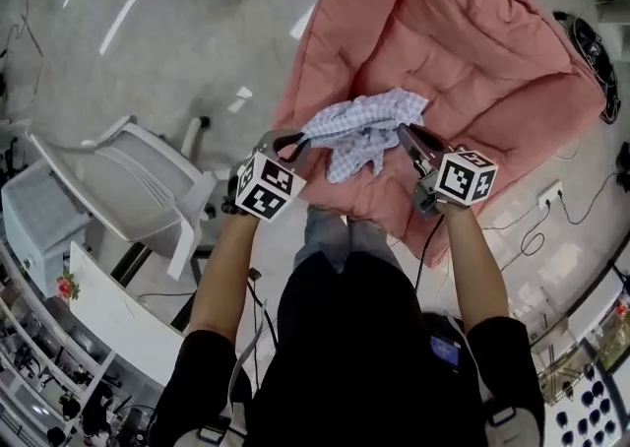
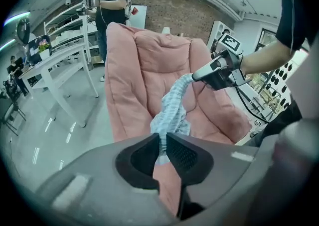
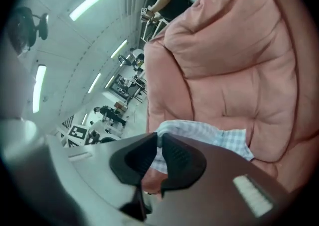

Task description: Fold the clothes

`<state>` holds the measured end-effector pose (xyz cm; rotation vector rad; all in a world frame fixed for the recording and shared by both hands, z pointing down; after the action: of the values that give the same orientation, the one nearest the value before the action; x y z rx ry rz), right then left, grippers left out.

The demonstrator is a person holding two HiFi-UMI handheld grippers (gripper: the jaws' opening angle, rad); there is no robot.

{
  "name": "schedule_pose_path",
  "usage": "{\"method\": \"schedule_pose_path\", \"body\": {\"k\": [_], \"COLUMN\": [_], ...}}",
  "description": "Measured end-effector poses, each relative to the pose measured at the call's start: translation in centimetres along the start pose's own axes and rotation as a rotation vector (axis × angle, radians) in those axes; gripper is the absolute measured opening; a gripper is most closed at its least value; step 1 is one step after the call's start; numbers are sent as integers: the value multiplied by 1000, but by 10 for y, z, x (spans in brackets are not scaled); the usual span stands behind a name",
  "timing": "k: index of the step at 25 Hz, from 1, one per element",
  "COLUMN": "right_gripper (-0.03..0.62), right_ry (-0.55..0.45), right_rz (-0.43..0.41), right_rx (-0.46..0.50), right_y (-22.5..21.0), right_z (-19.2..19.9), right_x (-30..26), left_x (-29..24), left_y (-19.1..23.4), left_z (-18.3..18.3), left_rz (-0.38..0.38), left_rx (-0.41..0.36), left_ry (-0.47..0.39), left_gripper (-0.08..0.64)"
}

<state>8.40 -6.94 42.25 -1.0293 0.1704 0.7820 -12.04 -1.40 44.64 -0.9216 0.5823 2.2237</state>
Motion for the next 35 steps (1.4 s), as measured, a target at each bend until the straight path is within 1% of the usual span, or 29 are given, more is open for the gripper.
{"method": "schedule_pose_path", "body": {"k": [4, 8, 12, 14, 16, 19, 23, 28, 31, 35], "right_gripper": [35, 35, 35, 35, 35, 35, 35, 35, 35, 35], "right_ry": [-68, -148, -214, -251, -297, -376, -466, -572, -621, -686], "right_rz": [-38, -70, -95, -108, -115, -114, -75, -47, -35, -24], "right_rx": [8, 22, 15, 29, 60, 93, 134, 174, 210, 271], "right_y": [24, 42, 57, 70, 84, 108, 145, 191, 216, 252], "right_z": [-29, -48, -60, -65, -70, -77, -75, -66, -60, -46], "right_x": [41, 82, 120, 140, 162, 194, 231, 266, 287, 313], "left_x": [18, 31, 47, 59, 74, 100, 139, 186, 209, 240], "left_y": [-29, -58, -88, -100, -108, -114, -128, -156, -168, -183], "left_z": [-34, -58, -88, -104, -121, -143, -163, -165, -168, -178], "left_rz": [37, 56, 92, 90, 76, 66, 85, 136, 146, 151], "left_rx": [-45, -113, -141, -179, -234, -296, -337, -404, -460, -544], "left_ry": [-20, -28, -70, -81, -98, -128, -161, -182, -198, -243], "left_gripper": [55, 54, 52, 52, 51, 51, 51, 51, 51, 51]}}
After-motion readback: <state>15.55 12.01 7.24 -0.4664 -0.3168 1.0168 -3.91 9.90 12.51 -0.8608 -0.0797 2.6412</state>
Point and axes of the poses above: the fingertips, and each gripper's own axes: x backward along the fingers, y to its left, z out of its underside, the point moved 2 cm from there along x, backward along the fingers, and after that the axes turned 8 degrees about -y, right-handed, at the moved point
